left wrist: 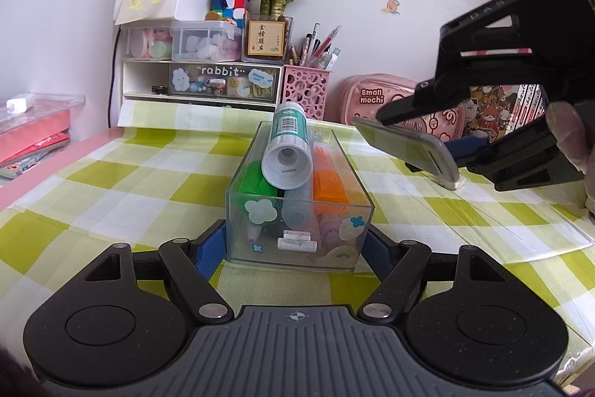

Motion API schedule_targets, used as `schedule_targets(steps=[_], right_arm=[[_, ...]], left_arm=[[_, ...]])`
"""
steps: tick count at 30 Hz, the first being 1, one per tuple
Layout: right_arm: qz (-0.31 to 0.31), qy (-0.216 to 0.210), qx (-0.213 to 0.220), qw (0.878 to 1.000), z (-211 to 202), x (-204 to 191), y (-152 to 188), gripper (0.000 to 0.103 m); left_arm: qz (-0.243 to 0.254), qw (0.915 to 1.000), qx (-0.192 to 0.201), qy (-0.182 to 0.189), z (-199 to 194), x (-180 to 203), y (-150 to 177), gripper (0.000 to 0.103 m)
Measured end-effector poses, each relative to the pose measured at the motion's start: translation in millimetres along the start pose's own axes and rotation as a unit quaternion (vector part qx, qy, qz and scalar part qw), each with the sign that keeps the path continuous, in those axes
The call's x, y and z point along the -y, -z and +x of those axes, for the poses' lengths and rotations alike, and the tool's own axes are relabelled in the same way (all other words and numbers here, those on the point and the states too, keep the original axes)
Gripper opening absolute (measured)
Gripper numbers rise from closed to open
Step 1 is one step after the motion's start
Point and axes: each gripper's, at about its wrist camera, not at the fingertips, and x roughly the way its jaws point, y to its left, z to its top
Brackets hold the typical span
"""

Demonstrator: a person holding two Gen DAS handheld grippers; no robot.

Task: Organize stationery
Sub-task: 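Place the refill case upright in the clear tray and release it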

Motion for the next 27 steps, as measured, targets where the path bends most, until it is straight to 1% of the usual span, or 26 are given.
schedule_targets(steps=[4, 9, 19, 27], right_arm=[[0.021, -0.014, -0.001, 1.0, 11.1, -8.4, -5.1, 0.033], [0.039, -0.02, -0.001, 0.999, 24.2, -15.4, -8.0, 0.033], [0.049, -0.002, 0.007, 0.999, 41.3, -19.8, -11.2, 0.033], [0.047, 0.005, 0.007, 0.999, 46.8, -20.5, -10.6, 0.033]], left_arm=[[0.0, 1.0, 0.0, 0.0, 0.0, 0.0, 0.0, 0.074], [0.0, 1.0, 0.0, 0.0, 0.1, 0.5, 0.0, 0.074], [0.001, 1.0, 0.0, 0.002, 0.3, -0.1, 0.2, 0.075], [0.001, 1.0, 0.0, 0.002, 0.4, 0.3, 0.2, 0.075]])
